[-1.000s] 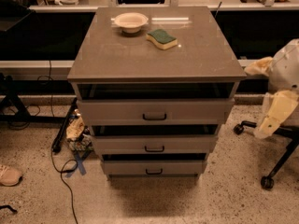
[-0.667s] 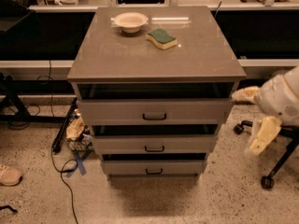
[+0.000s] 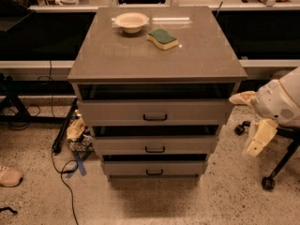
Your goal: Open bottom drawer
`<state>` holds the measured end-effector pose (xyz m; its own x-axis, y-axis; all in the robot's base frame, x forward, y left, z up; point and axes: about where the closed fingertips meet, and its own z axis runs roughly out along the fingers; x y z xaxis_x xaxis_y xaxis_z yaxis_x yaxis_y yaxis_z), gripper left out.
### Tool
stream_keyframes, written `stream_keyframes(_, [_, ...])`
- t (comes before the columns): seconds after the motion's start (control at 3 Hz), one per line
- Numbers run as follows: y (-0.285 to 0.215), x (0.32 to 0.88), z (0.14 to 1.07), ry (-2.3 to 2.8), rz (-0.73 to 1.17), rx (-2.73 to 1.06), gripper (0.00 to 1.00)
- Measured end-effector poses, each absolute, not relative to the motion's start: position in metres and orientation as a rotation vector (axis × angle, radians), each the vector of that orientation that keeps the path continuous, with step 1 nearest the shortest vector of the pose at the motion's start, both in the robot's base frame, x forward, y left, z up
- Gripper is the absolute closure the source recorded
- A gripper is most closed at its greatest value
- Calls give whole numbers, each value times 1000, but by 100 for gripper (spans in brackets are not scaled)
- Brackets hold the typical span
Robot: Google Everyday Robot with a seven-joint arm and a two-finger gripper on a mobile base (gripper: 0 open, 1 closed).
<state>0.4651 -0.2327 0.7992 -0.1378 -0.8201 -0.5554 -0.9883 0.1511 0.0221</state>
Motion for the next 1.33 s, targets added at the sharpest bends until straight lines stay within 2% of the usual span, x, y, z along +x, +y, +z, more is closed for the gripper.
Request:
stream_keyframes(0.33, [-234, 465, 779, 1975, 557, -1762, 0])
stream_keyframes(1.0, [-223, 452, 657, 1687, 686, -1853, 0])
stream_keyframes(1.33, [-220, 451, 645, 1627, 695, -1882, 0])
